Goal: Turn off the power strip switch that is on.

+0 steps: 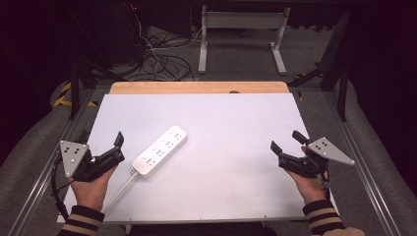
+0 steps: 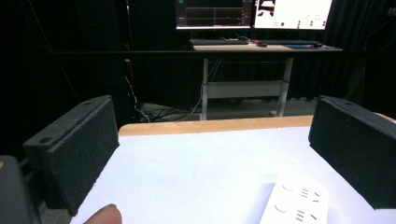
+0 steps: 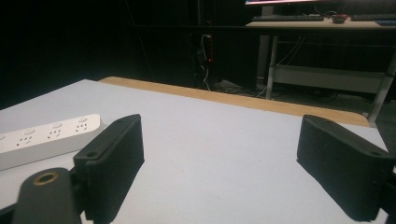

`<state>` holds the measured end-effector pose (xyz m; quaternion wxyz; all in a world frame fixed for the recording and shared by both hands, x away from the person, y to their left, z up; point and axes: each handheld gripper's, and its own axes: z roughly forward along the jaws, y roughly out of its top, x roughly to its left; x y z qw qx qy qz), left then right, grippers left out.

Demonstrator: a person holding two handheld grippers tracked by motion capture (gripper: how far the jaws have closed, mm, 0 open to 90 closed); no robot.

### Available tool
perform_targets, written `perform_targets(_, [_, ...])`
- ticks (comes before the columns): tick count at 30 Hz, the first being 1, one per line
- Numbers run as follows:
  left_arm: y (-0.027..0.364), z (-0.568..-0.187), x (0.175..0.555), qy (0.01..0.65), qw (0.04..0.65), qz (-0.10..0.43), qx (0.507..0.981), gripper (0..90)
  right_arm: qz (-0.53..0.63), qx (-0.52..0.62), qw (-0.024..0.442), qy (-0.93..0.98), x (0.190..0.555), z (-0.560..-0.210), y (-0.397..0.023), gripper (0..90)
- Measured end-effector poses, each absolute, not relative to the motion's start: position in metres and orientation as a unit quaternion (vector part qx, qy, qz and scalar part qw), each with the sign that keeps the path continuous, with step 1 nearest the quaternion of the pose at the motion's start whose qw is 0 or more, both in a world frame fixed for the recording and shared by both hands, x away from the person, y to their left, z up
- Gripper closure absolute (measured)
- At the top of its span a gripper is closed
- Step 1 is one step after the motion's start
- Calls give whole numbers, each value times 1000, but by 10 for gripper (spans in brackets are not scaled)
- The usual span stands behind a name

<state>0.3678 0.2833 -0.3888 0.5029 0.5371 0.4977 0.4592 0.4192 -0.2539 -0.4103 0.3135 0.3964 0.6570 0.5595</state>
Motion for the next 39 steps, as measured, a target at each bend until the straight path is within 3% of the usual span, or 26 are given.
perform_targets(39, [291, -393, 366, 517, 494, 448, 537, 31, 558, 389, 306, 666, 425, -411, -246, 151])
